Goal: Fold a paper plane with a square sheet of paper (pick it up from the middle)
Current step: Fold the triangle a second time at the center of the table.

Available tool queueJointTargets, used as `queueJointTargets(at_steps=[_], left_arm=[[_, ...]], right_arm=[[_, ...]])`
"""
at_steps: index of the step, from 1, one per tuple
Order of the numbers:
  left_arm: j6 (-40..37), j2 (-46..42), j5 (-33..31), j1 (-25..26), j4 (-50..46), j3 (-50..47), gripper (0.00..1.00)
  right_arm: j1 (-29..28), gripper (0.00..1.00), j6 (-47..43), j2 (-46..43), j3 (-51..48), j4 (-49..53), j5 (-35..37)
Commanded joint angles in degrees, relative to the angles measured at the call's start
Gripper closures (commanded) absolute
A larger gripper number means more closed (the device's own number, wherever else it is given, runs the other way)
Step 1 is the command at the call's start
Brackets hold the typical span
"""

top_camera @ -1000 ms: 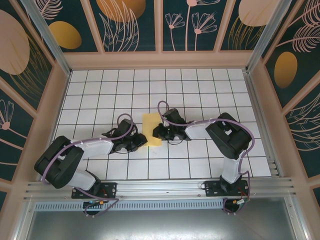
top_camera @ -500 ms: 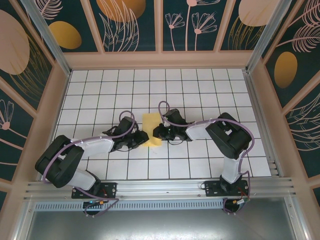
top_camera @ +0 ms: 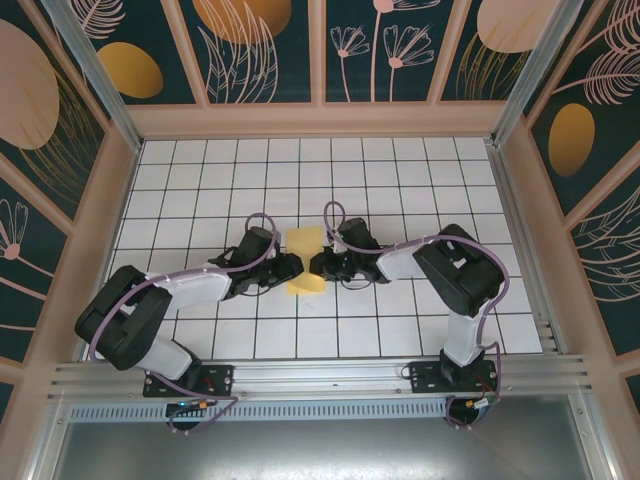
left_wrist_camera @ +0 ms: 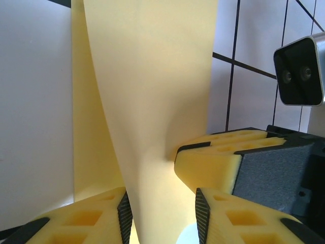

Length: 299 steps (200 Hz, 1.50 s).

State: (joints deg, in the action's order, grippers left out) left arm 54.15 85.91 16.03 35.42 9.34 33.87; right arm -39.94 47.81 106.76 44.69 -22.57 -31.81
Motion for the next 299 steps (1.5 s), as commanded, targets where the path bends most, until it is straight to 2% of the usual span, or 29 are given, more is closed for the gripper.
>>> queueJointTargets(at_steps=[1, 36, 67, 93, 120, 149, 179, 209, 227, 263, 299], left_arm=[[-2.4, 1.0, 0.0, -0.3, 2.2, 0.7, 0.61], [-1.7, 3.4, 1.2, -0.7, 2.8, 1.0, 0.7], [-4.7, 4.4, 0.1, -0.6, 3.1, 1.7, 0.86], [-8.8, 4.7, 0.9, -0.6, -0.2, 3.2, 0.94], [-14.4, 3.0, 2.5, -0.6, -6.2, 4.6, 0.99], [-21.8, -0.2, 5.0, -0.6, -13.5, 6.7, 0.99], [-27.7, -2.1, 0.5, -0.6, -19.6, 9.4, 0.98], [-29.4, -1.0, -0.6, -0.6, -21.2, 10.8, 0.97], [-27.8, 0.1, -1.8, -0.6, -21.2, 11.0, 0.96], [-20.9, 1.0, -0.1, -0.6, -17.5, 10.1, 0.88], [-11.2, 0.3, 6.6, -0.6, -8.8, 5.0, 0.78]], right_arm=[[1.6, 0.83, 1.4, -0.6, -0.8, 2.3, -3.0], [2.5, 0.83, 0.4, -2.4, 2.1, 6.7, -4.3], [3.2, 0.83, -0.6, -5.9, 2.6, 7.9, -1.7], [3.7, 0.82, -2.1, -9.0, 2.5, 10.5, 2.7], [3.8, 0.81, -5.3, -9.4, 3.3, 13.7, 5.4], [3.7, 0.81, -7.3, -8.3, 5.5, 15.6, 5.6], [3.7, 0.82, -7.0, -5.6, 7.0, 15.0, 3.7], [3.2, 0.83, -6.9, -2.2, 9.2, 14.3, 0.9], [3.1, 0.83, -6.7, -0.8, 9.7, 14.1, 0.6], [3.0, 0.84, -6.9, 1.2, 9.1, 14.5, 0.7], [3.0, 0.84, -8.2, 2.7, 9.0, 15.9, 0.6]])
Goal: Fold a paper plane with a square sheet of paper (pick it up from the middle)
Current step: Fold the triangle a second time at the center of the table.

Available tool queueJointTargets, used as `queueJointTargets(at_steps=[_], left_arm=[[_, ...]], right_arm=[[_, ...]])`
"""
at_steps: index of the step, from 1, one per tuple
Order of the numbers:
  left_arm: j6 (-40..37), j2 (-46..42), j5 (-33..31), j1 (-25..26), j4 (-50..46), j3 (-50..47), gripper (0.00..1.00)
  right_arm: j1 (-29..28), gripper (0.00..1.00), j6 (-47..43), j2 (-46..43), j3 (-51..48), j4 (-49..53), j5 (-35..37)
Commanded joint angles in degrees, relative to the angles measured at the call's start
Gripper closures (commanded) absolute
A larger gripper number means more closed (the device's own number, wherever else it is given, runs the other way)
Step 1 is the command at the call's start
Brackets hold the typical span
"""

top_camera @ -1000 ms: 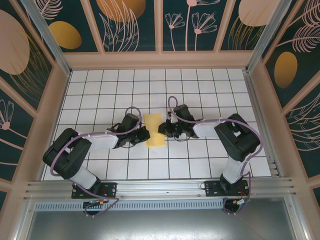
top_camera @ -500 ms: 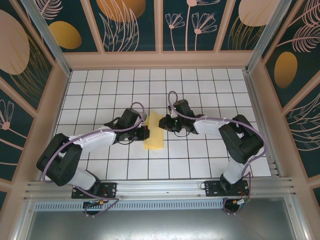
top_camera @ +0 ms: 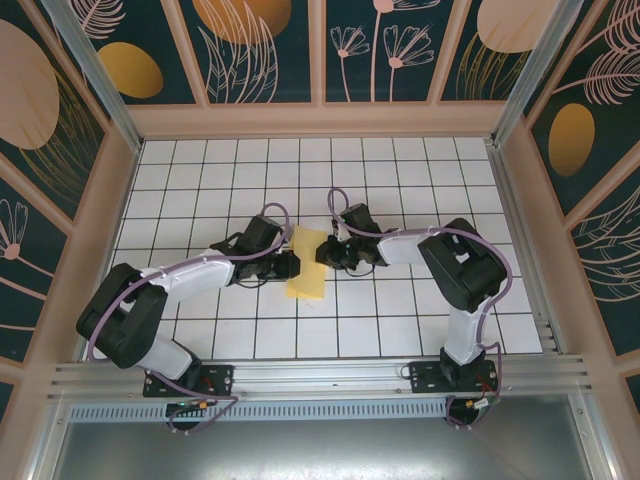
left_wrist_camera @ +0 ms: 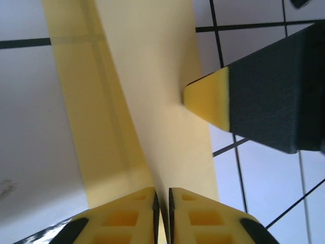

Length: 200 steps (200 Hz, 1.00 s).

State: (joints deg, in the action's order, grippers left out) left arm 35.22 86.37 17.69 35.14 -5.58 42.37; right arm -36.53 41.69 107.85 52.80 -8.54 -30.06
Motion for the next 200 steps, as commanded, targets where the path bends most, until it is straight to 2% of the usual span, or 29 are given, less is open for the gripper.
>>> queueJointTargets(at_steps=[1, 53, 111, 165, 200], left_arm=[[7.9, -0.1, 5.3, -0.3, 6.3, -3.6, 0.78], [16.2, -4.0, 11.4, -0.3, 15.9, -11.6, 0.68], [17.9, -8.0, 11.0, -0.3, 20.0, -14.0, 0.65], [20.4, -4.2, 12.5, -0.3, 27.2, -13.4, 0.65], [20.4, -1.8, 12.2, -0.2, 29.4, -12.6, 0.57]], right_arm=[[-0.5, 0.84, -2.2, 1.6, 0.9, 2.0, -1.1], [-0.3, 0.84, -4.4, 2.4, 1.3, 3.8, -1.8], [-0.3, 0.84, -4.2, 2.3, 1.0, 3.1, -2.2], [-0.2, 0.84, -3.6, 1.8, 0.3, 1.8, -3.1], [0.7, 0.8, -2.7, -1.8, -1.2, -2.0, -6.5]])
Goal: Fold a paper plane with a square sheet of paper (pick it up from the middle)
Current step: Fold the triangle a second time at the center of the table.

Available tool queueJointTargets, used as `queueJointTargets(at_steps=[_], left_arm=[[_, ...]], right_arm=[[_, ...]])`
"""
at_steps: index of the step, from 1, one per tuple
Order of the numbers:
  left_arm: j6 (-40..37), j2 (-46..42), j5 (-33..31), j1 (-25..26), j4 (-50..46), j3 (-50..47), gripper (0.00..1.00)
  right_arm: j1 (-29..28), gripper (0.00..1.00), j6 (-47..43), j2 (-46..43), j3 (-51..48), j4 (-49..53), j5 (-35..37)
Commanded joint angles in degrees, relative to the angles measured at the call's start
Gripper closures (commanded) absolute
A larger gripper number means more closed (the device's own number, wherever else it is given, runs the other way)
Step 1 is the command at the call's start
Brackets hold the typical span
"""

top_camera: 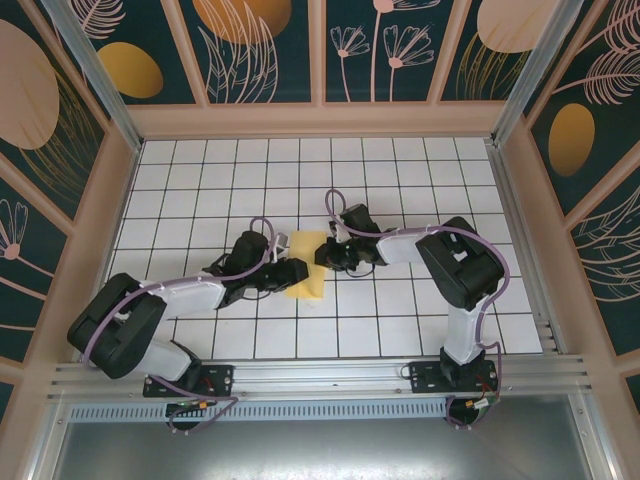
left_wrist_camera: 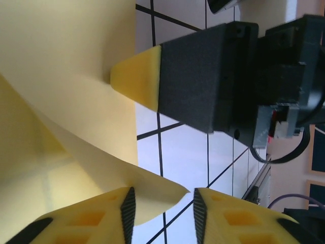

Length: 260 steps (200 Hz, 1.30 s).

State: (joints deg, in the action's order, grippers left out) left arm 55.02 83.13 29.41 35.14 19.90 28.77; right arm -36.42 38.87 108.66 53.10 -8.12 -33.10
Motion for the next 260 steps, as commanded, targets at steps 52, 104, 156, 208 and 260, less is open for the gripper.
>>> queueJointTargets(at_steps=[52, 104, 156, 208, 260], left_arm=[[1.3, 2.7, -1.1, -0.3, 6.3, 0.2, 0.5], [1.5, 3.2, -3.0, -0.3, 6.7, -0.8, 0.69], [1.5, 4.4, -3.2, -0.3, 7.4, -0.9, 0.83], [1.4, 4.6, -3.4, -0.3, 7.3, -0.9, 0.9], [1.6, 4.7, -3.4, -0.3, 7.5, -0.8, 0.91]], right_arm=[[3.7, 0.71, 2.1, -10.6, -7.2, -7.3, -5.1], [3.6, 0.6, 5.3, -14.1, -14.3, -16.6, -7.2], [1.3, 0.58, 6.3, -14.1, -15.7, -20.9, -7.3], [0.3, 0.6, 6.6, -12.5, -14.9, -21.6, -7.9], [0.0, 0.65, 6.2, -11.1, -14.4, -21.8, -8.6]])
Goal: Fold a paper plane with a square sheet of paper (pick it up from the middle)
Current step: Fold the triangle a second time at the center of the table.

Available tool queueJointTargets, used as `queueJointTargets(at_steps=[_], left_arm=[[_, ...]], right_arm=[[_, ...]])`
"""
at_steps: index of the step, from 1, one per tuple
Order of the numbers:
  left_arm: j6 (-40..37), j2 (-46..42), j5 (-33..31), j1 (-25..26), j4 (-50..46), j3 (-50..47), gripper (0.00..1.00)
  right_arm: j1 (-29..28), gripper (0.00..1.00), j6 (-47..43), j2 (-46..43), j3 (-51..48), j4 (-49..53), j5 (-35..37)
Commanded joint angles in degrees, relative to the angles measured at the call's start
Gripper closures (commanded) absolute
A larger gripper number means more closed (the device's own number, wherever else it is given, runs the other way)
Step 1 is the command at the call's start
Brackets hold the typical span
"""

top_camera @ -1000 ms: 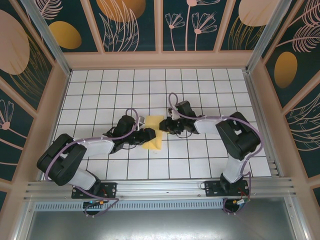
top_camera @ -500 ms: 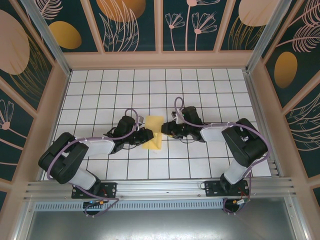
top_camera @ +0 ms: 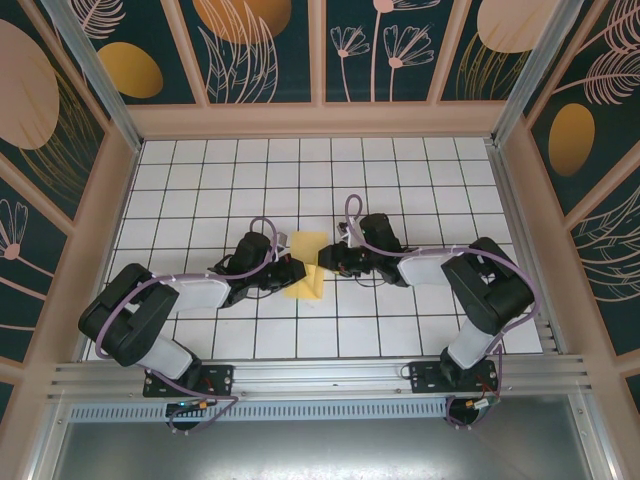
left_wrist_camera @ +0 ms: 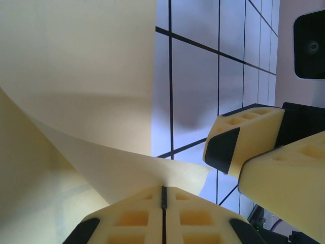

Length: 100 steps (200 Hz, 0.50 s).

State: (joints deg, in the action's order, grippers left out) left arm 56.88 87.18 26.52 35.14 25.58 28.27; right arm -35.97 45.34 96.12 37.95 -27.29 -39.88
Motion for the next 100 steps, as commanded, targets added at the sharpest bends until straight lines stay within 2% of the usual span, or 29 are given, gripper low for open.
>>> queueJointTargets(at_steps=[1, 100], left_arm=[[-0.3, 0.6, -0.5, -0.3, 1.8, -0.3, 0.91], [0.4, 0.8, -0.9, -0.3, 2.1, -0.2, 0.92]], right_arm=[[-0.5, 0.65, -0.3, 1.5, 0.8, -2.7, -1.9], [-0.6, 0.77, -0.7, 5.0, 2.1, -4.0, -3.7]])
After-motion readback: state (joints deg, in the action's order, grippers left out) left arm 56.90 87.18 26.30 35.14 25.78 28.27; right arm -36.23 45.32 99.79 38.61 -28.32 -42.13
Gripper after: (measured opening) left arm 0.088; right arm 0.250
